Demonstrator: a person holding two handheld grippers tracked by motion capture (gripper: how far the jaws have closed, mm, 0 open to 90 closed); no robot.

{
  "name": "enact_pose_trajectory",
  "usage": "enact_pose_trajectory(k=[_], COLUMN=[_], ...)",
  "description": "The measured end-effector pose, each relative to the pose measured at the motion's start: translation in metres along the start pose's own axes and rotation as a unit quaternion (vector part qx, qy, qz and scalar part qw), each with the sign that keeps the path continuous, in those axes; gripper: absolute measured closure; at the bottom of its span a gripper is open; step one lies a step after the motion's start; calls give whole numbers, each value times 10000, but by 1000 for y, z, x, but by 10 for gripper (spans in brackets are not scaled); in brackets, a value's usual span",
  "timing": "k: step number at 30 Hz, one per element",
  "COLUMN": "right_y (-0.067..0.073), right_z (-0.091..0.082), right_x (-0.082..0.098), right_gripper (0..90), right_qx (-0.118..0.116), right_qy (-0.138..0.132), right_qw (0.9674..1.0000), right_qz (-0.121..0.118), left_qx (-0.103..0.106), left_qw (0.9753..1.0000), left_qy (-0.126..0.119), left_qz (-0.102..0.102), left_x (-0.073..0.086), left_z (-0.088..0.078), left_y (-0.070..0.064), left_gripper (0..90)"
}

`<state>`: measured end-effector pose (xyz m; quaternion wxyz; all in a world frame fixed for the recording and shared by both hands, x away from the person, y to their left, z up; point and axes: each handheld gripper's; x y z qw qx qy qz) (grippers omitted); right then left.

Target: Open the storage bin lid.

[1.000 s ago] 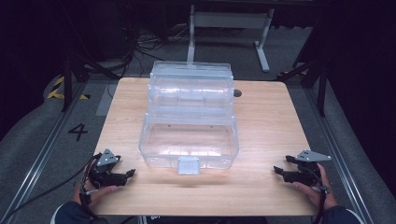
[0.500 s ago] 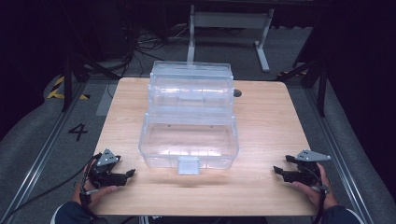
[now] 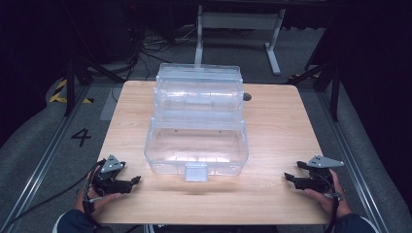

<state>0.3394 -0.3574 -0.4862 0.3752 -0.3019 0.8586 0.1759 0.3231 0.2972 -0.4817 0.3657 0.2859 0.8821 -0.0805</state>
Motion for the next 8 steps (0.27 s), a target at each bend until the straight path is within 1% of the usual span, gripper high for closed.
enact_pose_trajectory(k=[8], right_y=[0], right_z=[1], right_x=[-1], right_gripper=[247], right_qx=[-15], right_qy=[18], right_qw=[10000], right_qz=[-19], left_qx=[-16], left_qw=[10000], left_qy=[12], left_qz=[-21], left_x=[0], left_z=[0], left_y=[-1], left_gripper=[179])
Point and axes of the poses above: each handheld gripper's, and its own axes: z roughly forward along the jaws, x roughly out of its underside, y roughly to its left, and after that the axes turned 6 degrees about -x, right-handed
